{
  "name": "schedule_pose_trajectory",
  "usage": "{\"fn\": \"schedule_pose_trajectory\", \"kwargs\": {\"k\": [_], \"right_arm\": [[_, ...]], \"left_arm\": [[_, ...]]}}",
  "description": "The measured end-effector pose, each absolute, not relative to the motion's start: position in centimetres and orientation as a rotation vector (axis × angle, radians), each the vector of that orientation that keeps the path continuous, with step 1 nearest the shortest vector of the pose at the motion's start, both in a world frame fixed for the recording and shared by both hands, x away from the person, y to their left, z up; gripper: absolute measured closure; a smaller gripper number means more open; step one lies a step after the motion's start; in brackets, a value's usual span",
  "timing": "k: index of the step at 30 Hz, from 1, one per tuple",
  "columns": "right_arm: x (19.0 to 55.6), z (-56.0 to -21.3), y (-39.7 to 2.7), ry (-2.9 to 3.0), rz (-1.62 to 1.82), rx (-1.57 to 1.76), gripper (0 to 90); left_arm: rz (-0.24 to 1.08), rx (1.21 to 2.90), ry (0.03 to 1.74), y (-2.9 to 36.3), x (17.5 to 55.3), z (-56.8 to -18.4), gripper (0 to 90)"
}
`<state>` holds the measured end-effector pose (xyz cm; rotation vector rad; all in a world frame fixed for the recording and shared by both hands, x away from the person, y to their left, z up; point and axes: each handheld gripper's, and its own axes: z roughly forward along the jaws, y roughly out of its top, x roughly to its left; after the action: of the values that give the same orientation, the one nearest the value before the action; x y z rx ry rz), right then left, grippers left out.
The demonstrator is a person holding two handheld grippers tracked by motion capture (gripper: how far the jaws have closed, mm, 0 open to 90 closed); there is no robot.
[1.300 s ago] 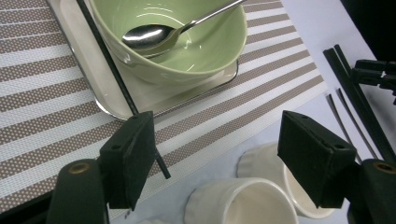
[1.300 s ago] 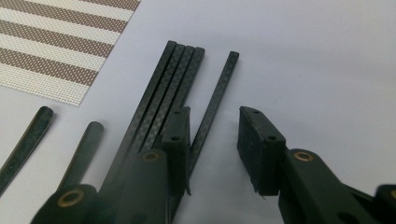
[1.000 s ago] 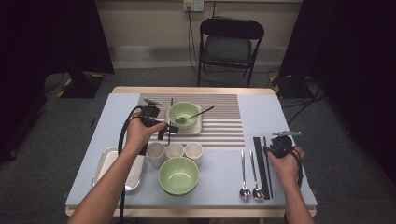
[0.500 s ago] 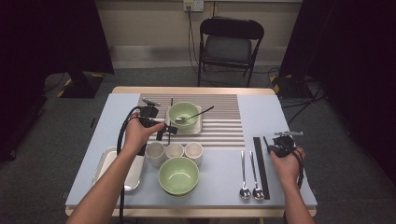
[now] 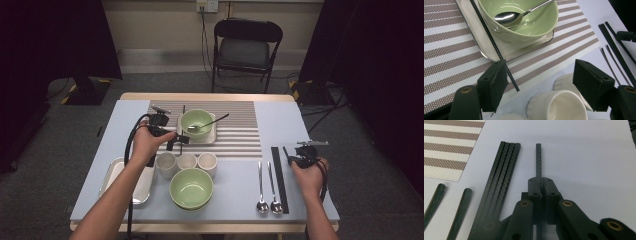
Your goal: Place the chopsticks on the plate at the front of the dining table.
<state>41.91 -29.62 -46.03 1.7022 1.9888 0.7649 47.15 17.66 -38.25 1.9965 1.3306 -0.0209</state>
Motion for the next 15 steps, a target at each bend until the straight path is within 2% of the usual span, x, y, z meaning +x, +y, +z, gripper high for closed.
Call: {"fn": "schedule_pose_trajectory", "kwargs": {"k": [15], "right_arm": [[41.6,-45.5,-31.0,1.971,0.834,1.768,86.3]], "left_arm": [[-0.019,2.003,1.302,17.1,46.9,-37.8,26.4]]}}
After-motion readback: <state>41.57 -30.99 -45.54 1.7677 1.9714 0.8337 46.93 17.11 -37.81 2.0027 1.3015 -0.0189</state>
